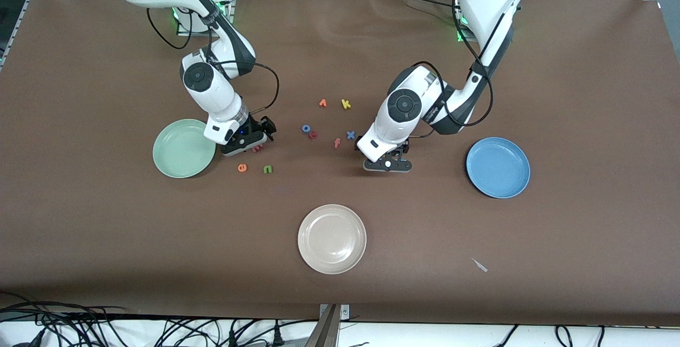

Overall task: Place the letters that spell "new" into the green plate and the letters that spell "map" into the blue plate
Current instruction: 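Grasp the pink w and yellow a with the right and left grippers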

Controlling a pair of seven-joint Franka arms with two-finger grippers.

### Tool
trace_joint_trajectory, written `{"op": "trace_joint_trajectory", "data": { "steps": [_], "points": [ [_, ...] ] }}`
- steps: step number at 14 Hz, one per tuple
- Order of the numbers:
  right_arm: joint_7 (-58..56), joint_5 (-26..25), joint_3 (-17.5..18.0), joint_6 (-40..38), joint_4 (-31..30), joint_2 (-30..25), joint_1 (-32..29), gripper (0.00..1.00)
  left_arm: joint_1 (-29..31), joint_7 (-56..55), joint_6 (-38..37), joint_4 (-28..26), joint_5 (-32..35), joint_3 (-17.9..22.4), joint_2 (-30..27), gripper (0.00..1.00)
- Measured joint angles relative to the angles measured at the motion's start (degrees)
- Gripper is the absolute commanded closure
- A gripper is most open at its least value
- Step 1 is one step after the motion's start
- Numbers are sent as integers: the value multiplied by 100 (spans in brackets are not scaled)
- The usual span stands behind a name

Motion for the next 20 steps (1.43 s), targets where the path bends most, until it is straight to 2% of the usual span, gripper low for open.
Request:
{"op": "trace_joint_trajectory", "data": {
  "steps": [8,14,16,20],
  "points": [
    [-391,-13,-58,123,-13,110,-1,1,-83,-286,42,7,0,28,365,10],
    [-403,-18,-97,121,-80,110,-1,13,-140,-372,48,25,81,48,470,23],
    [-403,-18,-97,121,-93,110,-1,19,-141,-430,49,26,136,56,480,31],
    [-404,-19,-97,121,-94,110,-1,27,-141,-462,48,34,151,63,480,58]
  ]
}}
